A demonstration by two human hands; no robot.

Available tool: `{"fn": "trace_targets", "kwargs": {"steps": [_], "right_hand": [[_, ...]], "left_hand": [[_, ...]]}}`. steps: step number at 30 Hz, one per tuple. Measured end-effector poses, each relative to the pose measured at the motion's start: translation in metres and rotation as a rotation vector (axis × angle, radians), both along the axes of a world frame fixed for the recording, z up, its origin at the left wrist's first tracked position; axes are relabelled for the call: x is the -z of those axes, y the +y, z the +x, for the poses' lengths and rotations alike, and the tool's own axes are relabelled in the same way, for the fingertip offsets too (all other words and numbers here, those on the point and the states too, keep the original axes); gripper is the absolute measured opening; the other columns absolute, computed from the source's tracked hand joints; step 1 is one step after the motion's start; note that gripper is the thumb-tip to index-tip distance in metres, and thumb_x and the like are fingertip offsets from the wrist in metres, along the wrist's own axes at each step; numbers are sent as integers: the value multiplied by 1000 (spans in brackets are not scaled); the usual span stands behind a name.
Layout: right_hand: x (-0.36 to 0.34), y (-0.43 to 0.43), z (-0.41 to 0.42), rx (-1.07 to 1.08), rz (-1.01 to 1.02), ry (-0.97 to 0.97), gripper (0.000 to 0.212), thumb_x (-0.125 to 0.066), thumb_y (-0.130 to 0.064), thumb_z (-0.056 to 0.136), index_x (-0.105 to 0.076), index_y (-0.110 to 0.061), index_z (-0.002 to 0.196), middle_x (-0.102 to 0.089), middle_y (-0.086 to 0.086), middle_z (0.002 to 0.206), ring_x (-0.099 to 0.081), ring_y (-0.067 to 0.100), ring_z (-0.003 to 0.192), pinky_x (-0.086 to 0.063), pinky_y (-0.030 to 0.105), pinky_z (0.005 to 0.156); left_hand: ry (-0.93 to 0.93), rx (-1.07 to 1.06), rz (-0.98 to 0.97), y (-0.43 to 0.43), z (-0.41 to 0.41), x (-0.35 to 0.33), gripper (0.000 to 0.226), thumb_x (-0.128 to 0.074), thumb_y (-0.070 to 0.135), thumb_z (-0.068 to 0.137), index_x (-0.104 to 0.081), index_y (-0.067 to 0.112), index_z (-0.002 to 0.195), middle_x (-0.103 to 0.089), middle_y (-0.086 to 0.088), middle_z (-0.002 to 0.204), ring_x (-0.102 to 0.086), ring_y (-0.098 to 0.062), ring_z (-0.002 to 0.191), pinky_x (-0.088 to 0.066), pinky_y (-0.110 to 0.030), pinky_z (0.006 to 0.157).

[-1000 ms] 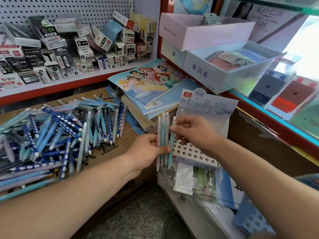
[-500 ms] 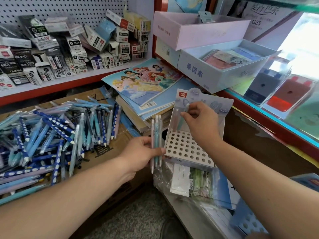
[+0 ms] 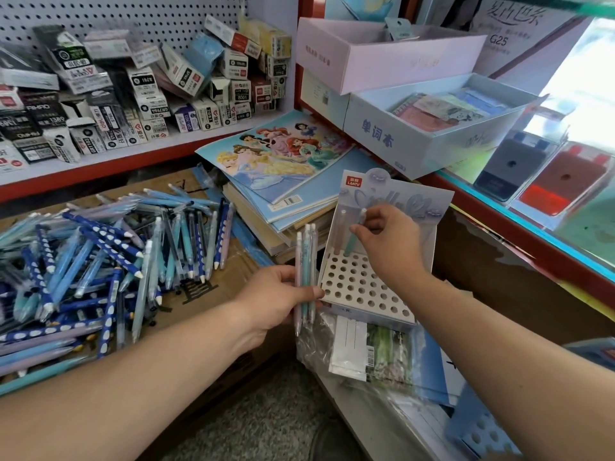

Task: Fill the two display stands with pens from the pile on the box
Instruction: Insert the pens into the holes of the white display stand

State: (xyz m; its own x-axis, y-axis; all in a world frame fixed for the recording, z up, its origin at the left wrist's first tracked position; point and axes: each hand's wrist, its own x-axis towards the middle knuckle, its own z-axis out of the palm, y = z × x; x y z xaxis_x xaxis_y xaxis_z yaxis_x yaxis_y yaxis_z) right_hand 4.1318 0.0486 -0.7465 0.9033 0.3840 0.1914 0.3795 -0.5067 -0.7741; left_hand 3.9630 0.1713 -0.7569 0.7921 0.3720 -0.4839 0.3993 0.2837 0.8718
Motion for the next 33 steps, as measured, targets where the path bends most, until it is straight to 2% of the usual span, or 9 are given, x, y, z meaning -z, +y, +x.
{"fn": "trace_targets", "kwargs": {"steps": [6,9,12,16,20,22,25,28,33], "right_hand": [[14,8,1,-23,-33,68,8,-75,-21,92,-69,-20,97,-70,-6,88,-67,14,85,-58,43,84],[17,12,4,-18,-58,60,11,-75,-22,92,-73,-15,101,-72,-3,90,-68,15,86,-58,43,85],[19,12,5,-7,-112,36,14,-75,-26,91,-72,-16,101,-72,-2,92,-67,18,88,-58,42,84],[15,2,0,14,-208,71,15,-71,-27,93,-64,-14,89,-68,3,83,-65,23,80,-54,37,69],[-7,-2,-21,-177,85,486,21,-65,-28,98,-73,-10,89,-75,11,88,-66,23,72,-54,38,64],[-11,0,-29,-338,81,558,22,-68,-34,96,-74,-13,99,-75,14,92,-65,25,74,-51,38,64],[-15,0,-33,-405,58,513,15,-72,-29,95,-73,-14,97,-74,20,93,-65,23,72,-52,37,64],[-24,-6,-25,-313,132,442,16,-72,-25,95,-72,-10,97,-75,18,91,-66,17,70,-59,35,64],[-23,-23,2,-17,73,79,10,-74,-33,93,-73,-25,100,-73,-6,88,-71,11,82,-62,39,80]], "left_hand": [[6,13,-47,-2,1,-3,31,-76,-2,85,-70,8,113,-77,-12,106,-77,-23,91,-64,-33,73],[8,31,-56,-4,0,-4,29,-75,-3,86,-69,7,113,-78,-12,106,-77,-22,89,-64,-32,72],[6,37,-49,-5,0,-3,29,-74,-3,87,-69,7,115,-77,-13,109,-77,-25,95,-64,-39,82],[-5,33,-43,-6,1,-4,31,-75,-2,87,-69,8,116,-77,-13,109,-76,-28,98,-62,-45,89],[-17,50,-42,-7,3,-7,27,-75,-2,86,-71,10,110,-78,-12,107,-75,-30,100,-61,-46,91],[-28,67,-47,-10,3,-8,26,-74,-3,86,-71,10,108,-78,-13,107,-76,-29,97,-59,-48,94],[-32,56,-39,-12,4,-9,23,-72,-4,88,-72,9,107,-77,-15,108,-75,-30,97,-59,-50,94],[-37,4,24,-10,5,-8,19,-73,-2,88,-73,9,104,-75,-13,105,-74,-31,99,-59,-53,93],[-49,-19,28,-6,4,-10,20,-71,-1,90,-72,7,109,-69,-9,101,-72,-22,88,-63,-41,84]]}}
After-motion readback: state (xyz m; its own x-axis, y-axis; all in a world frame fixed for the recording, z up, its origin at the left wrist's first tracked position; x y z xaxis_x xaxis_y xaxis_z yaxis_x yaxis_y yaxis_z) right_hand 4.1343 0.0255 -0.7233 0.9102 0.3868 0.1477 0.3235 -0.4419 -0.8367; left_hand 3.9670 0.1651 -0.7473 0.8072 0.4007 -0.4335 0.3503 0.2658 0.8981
